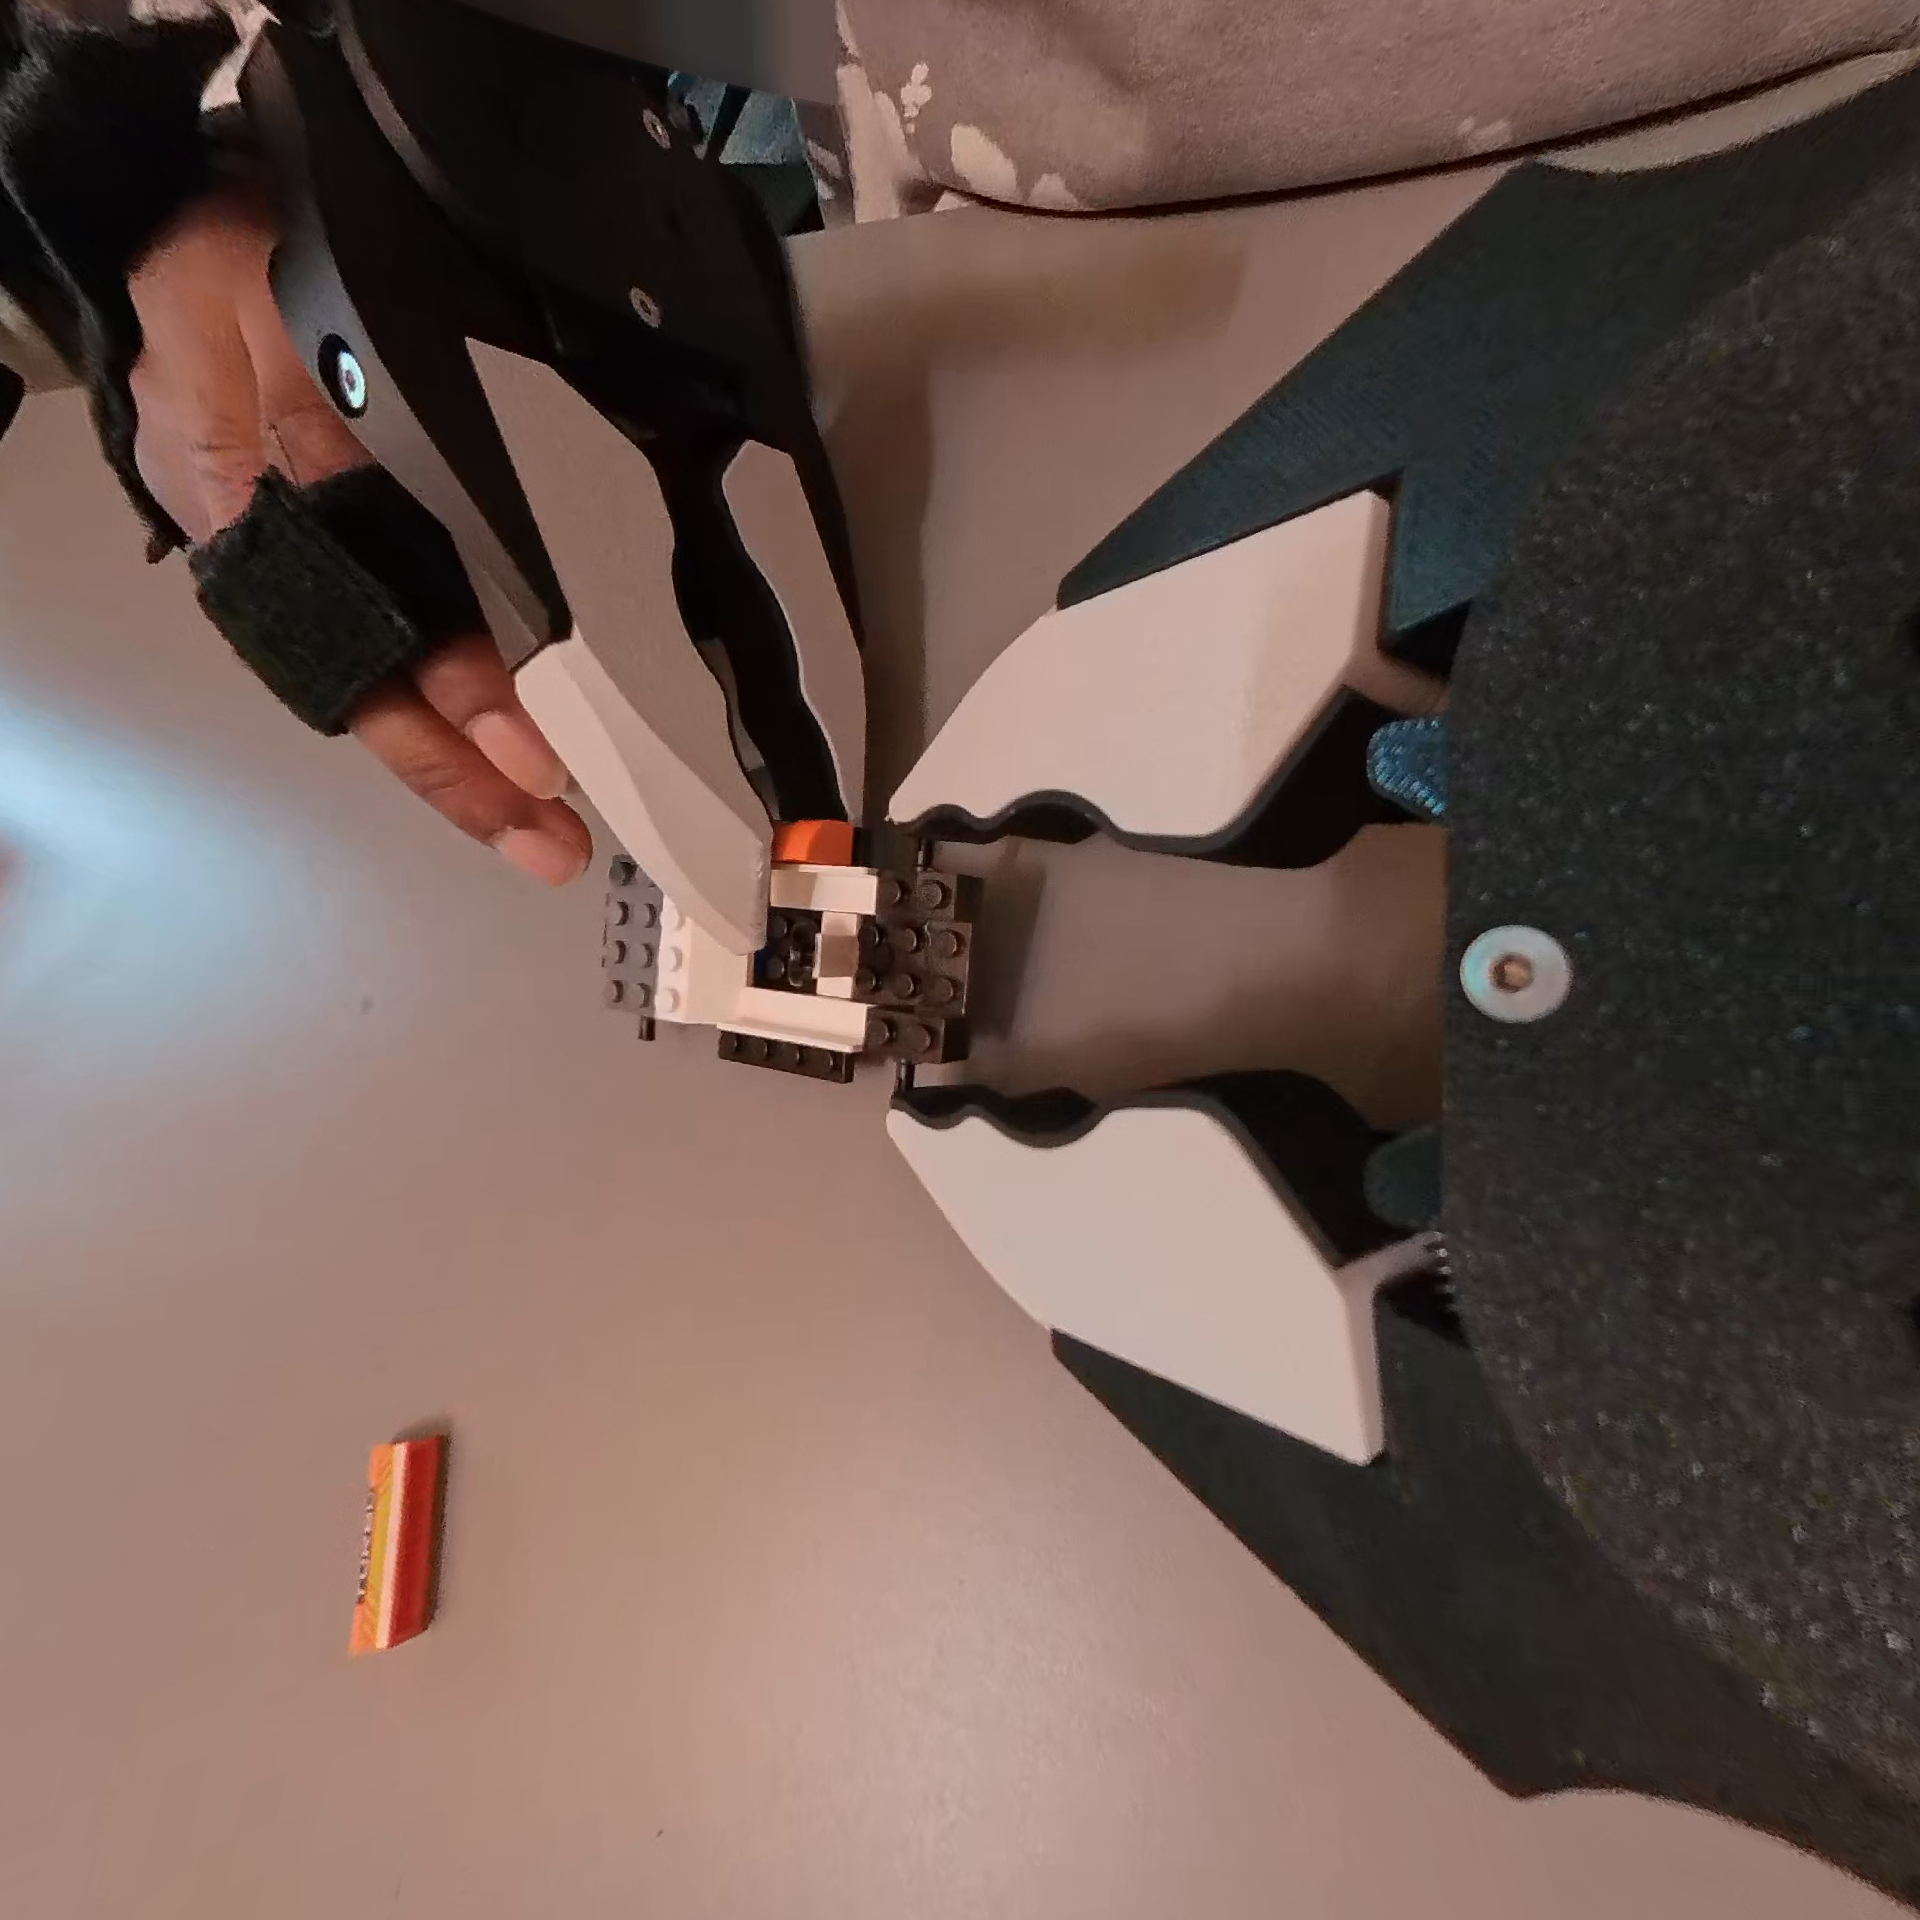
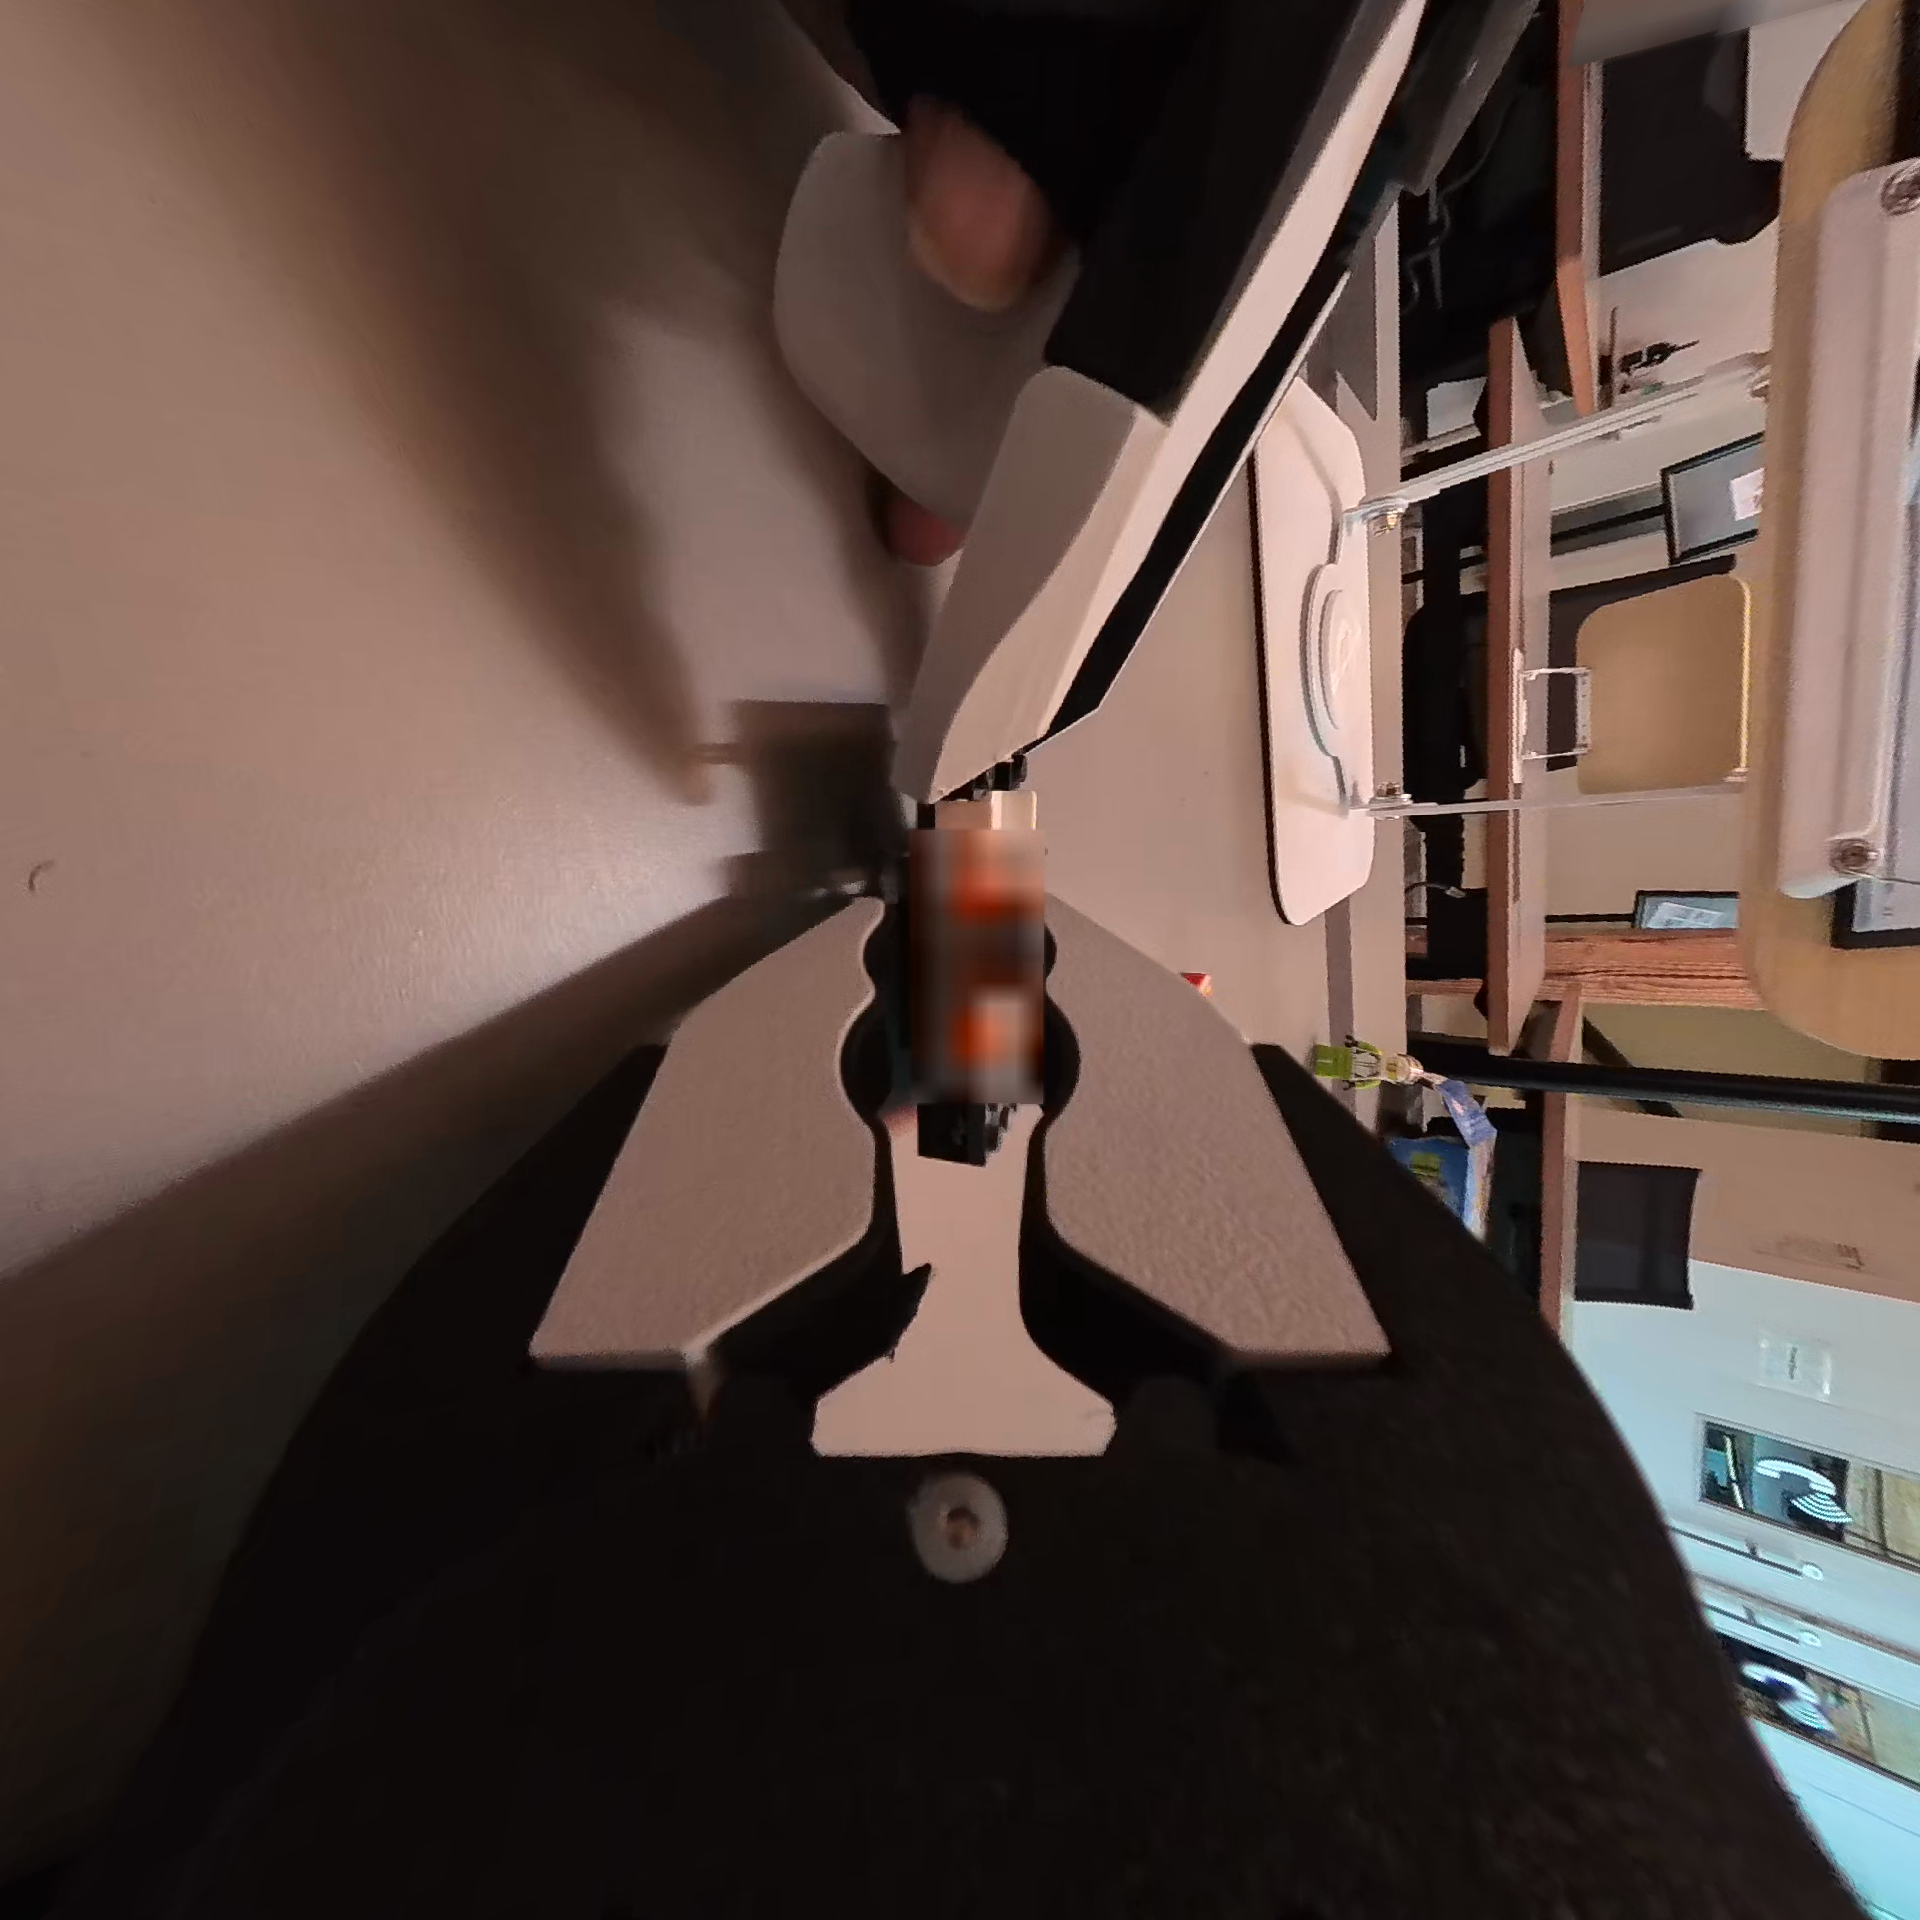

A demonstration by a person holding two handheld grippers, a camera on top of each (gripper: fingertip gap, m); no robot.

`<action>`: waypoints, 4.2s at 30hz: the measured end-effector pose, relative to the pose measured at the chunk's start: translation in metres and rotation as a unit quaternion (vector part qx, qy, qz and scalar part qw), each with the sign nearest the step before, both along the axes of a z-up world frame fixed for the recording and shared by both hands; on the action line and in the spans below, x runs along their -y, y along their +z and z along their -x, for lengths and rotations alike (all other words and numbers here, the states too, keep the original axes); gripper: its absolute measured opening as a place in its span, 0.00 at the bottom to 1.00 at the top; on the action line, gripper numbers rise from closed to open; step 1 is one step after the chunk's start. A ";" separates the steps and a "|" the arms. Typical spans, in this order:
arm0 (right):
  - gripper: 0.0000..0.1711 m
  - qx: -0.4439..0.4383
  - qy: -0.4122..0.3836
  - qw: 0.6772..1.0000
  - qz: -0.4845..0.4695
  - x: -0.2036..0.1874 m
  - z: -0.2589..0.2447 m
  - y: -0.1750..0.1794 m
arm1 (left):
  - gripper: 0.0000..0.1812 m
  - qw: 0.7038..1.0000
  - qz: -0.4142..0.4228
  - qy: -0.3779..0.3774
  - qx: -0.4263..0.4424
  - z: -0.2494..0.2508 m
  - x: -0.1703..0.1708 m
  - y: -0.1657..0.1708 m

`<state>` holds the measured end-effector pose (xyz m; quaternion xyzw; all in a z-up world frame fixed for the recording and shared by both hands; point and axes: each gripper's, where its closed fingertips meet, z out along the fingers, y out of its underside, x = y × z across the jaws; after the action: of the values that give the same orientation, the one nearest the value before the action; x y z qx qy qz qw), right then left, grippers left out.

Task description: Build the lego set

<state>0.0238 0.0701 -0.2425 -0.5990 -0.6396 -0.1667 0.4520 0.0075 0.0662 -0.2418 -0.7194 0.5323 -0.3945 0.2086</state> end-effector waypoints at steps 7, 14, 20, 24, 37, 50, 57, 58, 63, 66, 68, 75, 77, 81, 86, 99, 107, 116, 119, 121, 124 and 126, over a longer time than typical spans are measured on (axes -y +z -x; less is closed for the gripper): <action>0.12 0.036 0.021 0.998 -0.048 -0.013 -0.006 0.048 | 0.25 0.999 -0.005 0.005 0.034 -0.007 -0.014 0.047; 0.12 0.090 0.015 0.992 -0.083 -0.037 -0.014 0.123 | 0.25 0.997 -0.053 0.027 0.043 -0.014 -0.036 0.123; 0.12 0.093 0.007 0.989 -0.116 -0.039 -0.014 0.142 | 0.25 0.997 -0.029 0.042 0.053 -0.014 -0.034 0.139; 0.12 0.098 0.003 0.987 -0.129 -0.036 -0.014 0.145 | 0.25 0.997 -0.006 0.049 0.053 -0.013 -0.030 0.138; 0.12 0.075 -0.009 0.991 -0.110 -0.025 -0.015 0.136 | 0.25 0.996 0.058 0.052 0.052 -0.015 -0.015 0.129; 0.10 0.057 -0.007 0.990 -0.127 -0.027 -0.016 0.136 | 0.25 0.992 0.075 0.068 0.075 -0.019 -0.014 0.128; 0.13 0.044 0.006 0.994 -0.104 -0.009 -0.011 0.125 | 0.25 0.991 0.053 0.108 0.061 -0.007 -0.032 0.101; 0.13 0.041 0.008 0.995 -0.091 -0.006 -0.009 0.119 | 0.25 0.990 0.046 0.118 0.059 -0.003 -0.036 0.096; 0.13 0.039 0.005 0.999 0.002 0.008 -0.009 0.056 | 0.25 0.986 0.014 0.157 0.062 0.017 -0.048 0.075; 0.14 0.024 0.005 0.998 0.057 0.016 -0.004 0.031 | 0.25 0.985 -0.003 0.162 0.059 0.022 -0.047 0.069; 0.14 0.013 0.008 0.996 0.092 0.022 0.000 0.022 | 0.25 0.985 -0.013 0.160 0.061 0.023 -0.044 0.067; 0.17 0.000 0.015 0.988 0.151 0.039 0.004 0.004 | 0.25 0.985 -0.040 0.147 0.074 0.021 -0.037 0.064; 0.18 -0.003 0.014 0.988 0.153 0.041 0.003 0.002 | 0.25 0.985 -0.048 0.146 0.076 0.021 -0.037 0.063; 0.19 -0.025 0.008 0.987 0.157 0.045 0.001 0.002 | 0.25 0.986 -0.048 0.141 0.079 0.020 -0.034 0.061; 0.20 -0.107 -0.006 0.974 0.201 0.046 -0.019 0.022 | 0.25 0.986 -0.048 0.139 0.083 0.022 -0.032 0.060; 0.23 -0.013 0.002 0.916 0.401 0.053 -0.049 -0.001 | 0.25 0.989 -0.047 0.113 0.080 0.019 -0.020 0.053; 0.19 0.106 0.024 0.894 0.435 0.049 -0.046 -0.020 | 0.25 0.988 -0.047 0.119 0.082 0.024 -0.024 0.053; 0.19 -0.208 0.094 0.887 0.402 0.013 0.001 0.008 | 0.25 0.988 -0.046 0.123 0.081 0.024 -0.029 0.048; 0.20 -0.196 0.082 0.903 0.374 0.002 -0.013 -0.007 | 0.25 0.988 -0.049 0.126 0.080 0.025 -0.030 0.047; 0.20 -0.186 0.073 0.905 0.376 0.002 -0.023 -0.012 | 0.25 0.987 -0.048 0.128 0.080 0.025 -0.031 0.047; 0.20 -0.150 0.055 0.913 0.374 0.000 -0.043 -0.013 | 0.25 0.988 -0.046 0.128 0.079 0.025 -0.031 0.046; 0.20 -0.134 0.043 0.916 0.375 -0.001 -0.058 -0.008 | 0.25 0.988 -0.046 0.127 0.079 0.025 -0.031 0.045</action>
<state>0.0816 0.0706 -0.2507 -0.7133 -0.6136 0.1871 0.2823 -0.0173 0.0974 -0.1965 -0.7375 0.4361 -0.3953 0.3311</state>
